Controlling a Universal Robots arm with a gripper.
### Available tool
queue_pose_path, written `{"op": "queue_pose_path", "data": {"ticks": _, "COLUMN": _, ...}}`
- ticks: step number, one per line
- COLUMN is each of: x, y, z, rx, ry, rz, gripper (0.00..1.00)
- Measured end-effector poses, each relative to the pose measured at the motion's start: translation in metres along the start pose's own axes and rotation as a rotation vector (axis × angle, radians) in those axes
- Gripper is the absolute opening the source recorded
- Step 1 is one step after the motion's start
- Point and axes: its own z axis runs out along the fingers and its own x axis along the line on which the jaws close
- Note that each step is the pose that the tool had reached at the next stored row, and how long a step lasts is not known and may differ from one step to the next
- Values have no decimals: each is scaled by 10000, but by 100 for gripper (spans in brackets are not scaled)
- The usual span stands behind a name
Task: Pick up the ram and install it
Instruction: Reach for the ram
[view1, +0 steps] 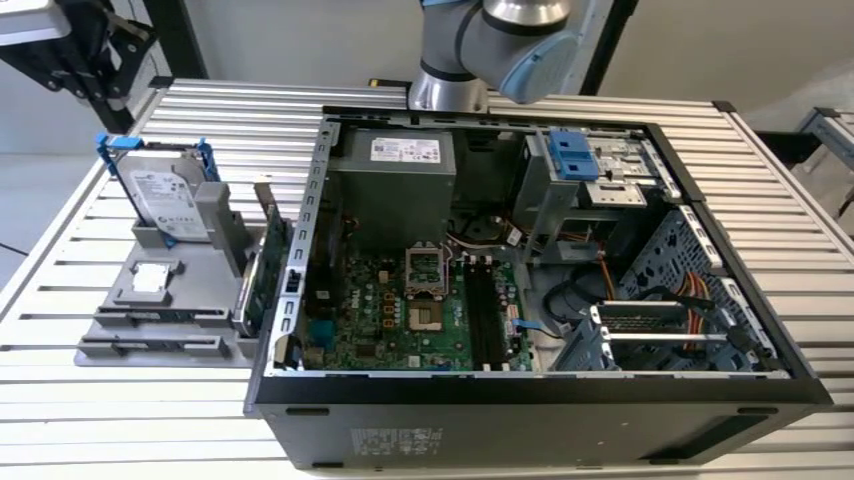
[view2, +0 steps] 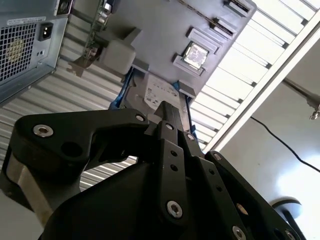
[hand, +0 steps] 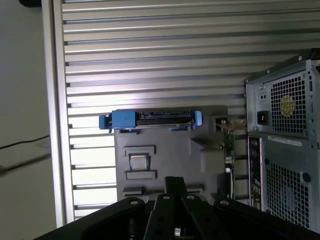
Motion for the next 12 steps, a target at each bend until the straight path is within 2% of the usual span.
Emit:
{"op": "queue_pose_path", "data": {"ticks": 7, "x": 99, "y": -7, "z": -2, "rx": 0, "ry": 0, "rz": 0, "gripper": 0}}
{"op": "queue_pose_path", "data": {"ticks": 12, "x": 106, "y": -8, "z": -2, "rx": 0, "ry": 0, "rz": 0, "gripper": 0}}
